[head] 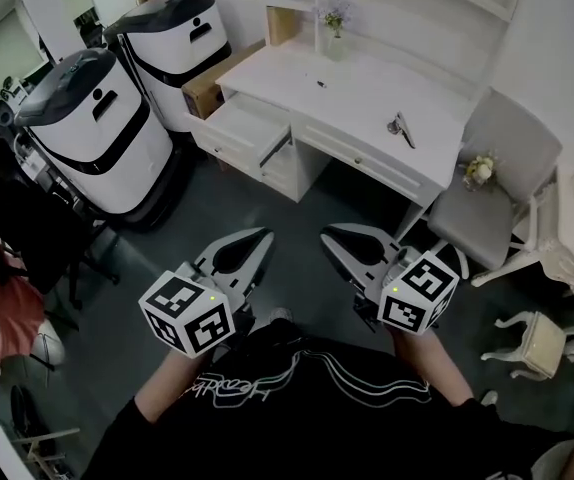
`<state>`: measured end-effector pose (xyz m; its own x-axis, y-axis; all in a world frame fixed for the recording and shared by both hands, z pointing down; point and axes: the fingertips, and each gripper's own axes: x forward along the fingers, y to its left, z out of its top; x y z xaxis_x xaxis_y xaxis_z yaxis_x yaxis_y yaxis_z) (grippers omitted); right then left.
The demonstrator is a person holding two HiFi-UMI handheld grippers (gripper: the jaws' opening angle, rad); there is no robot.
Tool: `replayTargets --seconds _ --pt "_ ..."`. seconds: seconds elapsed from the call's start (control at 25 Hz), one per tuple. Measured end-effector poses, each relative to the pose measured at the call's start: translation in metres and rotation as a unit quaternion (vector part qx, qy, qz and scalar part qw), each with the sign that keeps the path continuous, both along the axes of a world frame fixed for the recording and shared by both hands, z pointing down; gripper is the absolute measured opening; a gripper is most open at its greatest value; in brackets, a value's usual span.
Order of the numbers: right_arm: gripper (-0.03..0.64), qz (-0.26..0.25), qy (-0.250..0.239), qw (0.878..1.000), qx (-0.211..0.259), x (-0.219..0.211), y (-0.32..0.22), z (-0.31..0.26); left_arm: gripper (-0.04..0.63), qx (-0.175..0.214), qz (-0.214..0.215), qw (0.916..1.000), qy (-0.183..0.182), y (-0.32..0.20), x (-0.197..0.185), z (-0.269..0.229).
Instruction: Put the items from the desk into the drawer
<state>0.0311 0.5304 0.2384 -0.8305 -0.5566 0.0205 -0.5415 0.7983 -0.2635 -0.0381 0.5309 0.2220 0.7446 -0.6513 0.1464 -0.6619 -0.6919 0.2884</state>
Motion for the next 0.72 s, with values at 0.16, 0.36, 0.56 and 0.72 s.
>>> replayTargets --seconds 0.16,0.36,0.56,0.72 --pt "0.053 0.003 -0.001 1.000 -0.011 0.002 -0.019 0.009 0.020 -0.009 0.007 0.9999 0.002 -0.022 0.005 0.008" --pt "0.052 0.029 -0.012 0.999 -0.027 0.016 -0.057 0.021 0.020 -0.021 0.027 0.9994 0.001 -0.061 0.015 0.019" --pt "0.053 0.062 -0.024 0.997 -0.049 0.033 -0.120 0.038 0.020 -0.036 0.044 0.9984 0.002 -0.127 0.029 0.035" --pt "0.054 0.094 -0.036 0.991 -0.084 0.050 -0.180 0.062 0.020 -0.063 0.070 0.9955 0.004 -0.195 0.044 0.058"
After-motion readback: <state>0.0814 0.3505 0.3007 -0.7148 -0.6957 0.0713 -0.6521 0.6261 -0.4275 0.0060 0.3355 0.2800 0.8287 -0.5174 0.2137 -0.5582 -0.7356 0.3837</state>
